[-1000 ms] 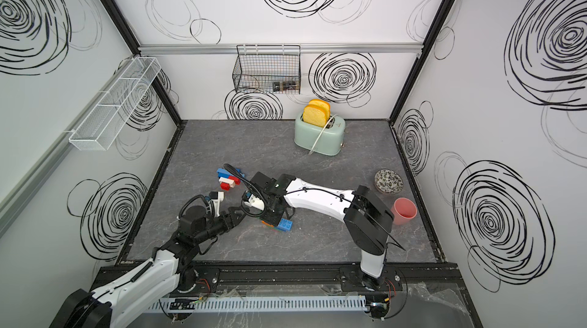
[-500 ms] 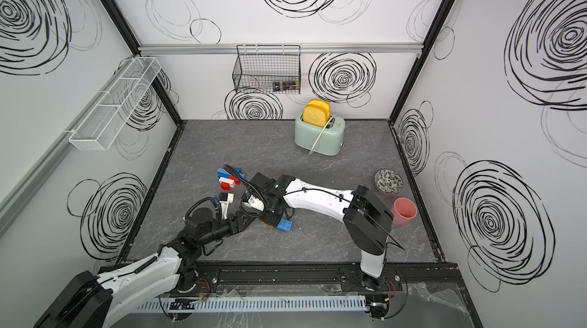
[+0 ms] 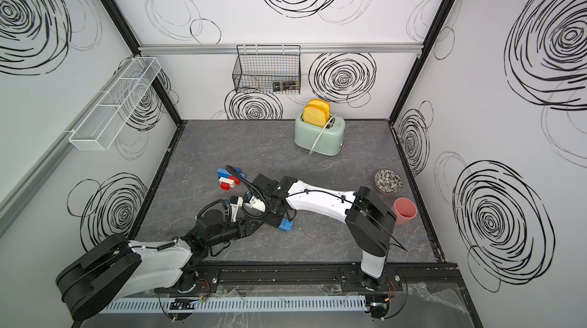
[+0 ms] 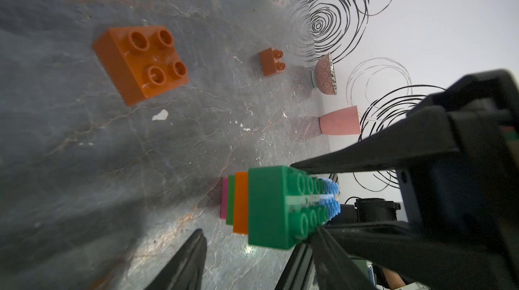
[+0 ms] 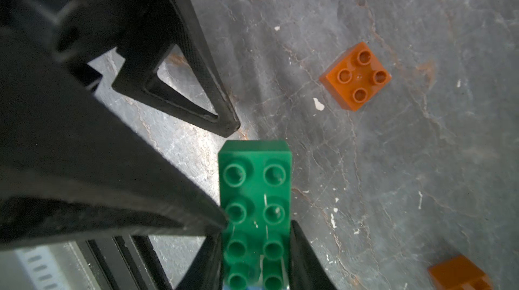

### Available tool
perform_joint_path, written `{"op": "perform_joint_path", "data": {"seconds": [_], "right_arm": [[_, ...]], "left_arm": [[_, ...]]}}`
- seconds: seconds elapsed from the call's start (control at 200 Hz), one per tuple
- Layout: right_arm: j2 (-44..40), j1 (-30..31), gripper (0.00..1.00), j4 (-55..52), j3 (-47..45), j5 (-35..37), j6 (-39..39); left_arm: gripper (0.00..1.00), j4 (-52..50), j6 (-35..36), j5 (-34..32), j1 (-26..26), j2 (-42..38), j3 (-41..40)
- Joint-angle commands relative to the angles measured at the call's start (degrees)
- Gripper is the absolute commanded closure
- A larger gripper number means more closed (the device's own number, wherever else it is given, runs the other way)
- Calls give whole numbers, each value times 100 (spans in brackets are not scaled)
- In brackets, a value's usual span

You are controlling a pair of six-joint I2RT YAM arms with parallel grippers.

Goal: Assemble a heart with lego
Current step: Assemble the lego brick with the lego brick.

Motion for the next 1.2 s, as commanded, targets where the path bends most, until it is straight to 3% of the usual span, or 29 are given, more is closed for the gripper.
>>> {"op": "perform_joint_path", "data": {"seconds": [0.0, 0.235, 0.365, 0.62, 1.006, 1.086, 1.196], "right_arm": [[217, 99, 72, -381, -391, -56, -55], [189, 108, 72, -263, -515, -131, -79], [149, 108, 71, -249, -541, -158, -74], [92, 82, 71, -183, -575, -107, -61], [1, 56, 71, -53, -690, 178, -34], [-71, 56, 69, 11, -717, 227, -30], [-176, 14, 68, 69, -722, 43, -13]], "left_arm": [[36, 757, -159, -170, -95, 250, 56], [30, 1745, -637, -184, -145, 470, -99], [31, 1530, -584, -356, -199, 522, 8], [40, 1240, -337, -514, -470, 1091, 155], [58, 1963, -557, -626, -864, 1670, -3], [55, 1825, -529, -635, -897, 1562, 31], [43, 1475, -495, -752, -924, 1280, 81]]}}
